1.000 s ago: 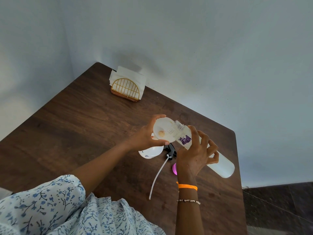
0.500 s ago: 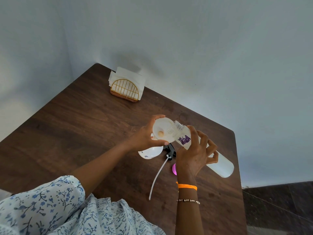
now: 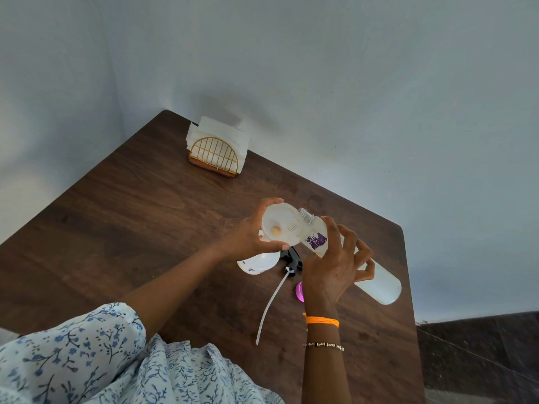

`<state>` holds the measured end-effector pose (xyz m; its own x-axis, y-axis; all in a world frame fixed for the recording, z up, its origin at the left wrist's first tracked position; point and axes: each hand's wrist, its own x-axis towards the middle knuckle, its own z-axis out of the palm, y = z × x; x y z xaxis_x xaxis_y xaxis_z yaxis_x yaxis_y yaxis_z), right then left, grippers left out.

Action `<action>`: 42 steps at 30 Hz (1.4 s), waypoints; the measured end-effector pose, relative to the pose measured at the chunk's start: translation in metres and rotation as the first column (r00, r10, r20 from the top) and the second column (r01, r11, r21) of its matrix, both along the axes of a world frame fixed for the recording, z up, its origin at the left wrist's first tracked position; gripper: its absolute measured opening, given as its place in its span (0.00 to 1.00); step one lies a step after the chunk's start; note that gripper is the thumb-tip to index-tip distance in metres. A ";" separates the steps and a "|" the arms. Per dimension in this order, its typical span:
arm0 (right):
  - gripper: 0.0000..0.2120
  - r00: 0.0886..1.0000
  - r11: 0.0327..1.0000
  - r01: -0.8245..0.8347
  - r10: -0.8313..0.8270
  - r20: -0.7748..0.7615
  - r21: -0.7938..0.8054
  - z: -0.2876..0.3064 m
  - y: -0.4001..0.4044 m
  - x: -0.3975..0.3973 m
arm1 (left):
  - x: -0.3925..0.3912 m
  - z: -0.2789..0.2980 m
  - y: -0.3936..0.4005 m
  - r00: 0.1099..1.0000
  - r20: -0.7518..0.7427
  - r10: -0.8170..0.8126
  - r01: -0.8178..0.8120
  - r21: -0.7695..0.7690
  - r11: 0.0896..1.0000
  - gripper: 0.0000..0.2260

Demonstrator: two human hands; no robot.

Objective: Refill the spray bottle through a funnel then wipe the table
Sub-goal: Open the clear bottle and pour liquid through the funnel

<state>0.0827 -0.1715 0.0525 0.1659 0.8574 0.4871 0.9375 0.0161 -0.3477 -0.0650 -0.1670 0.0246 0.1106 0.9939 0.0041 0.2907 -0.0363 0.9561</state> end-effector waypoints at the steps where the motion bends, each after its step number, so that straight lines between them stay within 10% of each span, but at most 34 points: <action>1: 0.33 1.000 1.000 -0.001 0.001 0.001 0.001 0.000 0.000 0.000 | 0.000 0.000 0.000 1.000 0.001 -0.001 0.001 -0.001 1.000 0.38; 42: 0.33 1.000 1.000 0.002 -0.003 0.030 0.008 -0.001 0.000 0.001 | 0.000 0.005 -0.003 1.000 0.002 -0.009 0.009 -0.005 1.000 0.37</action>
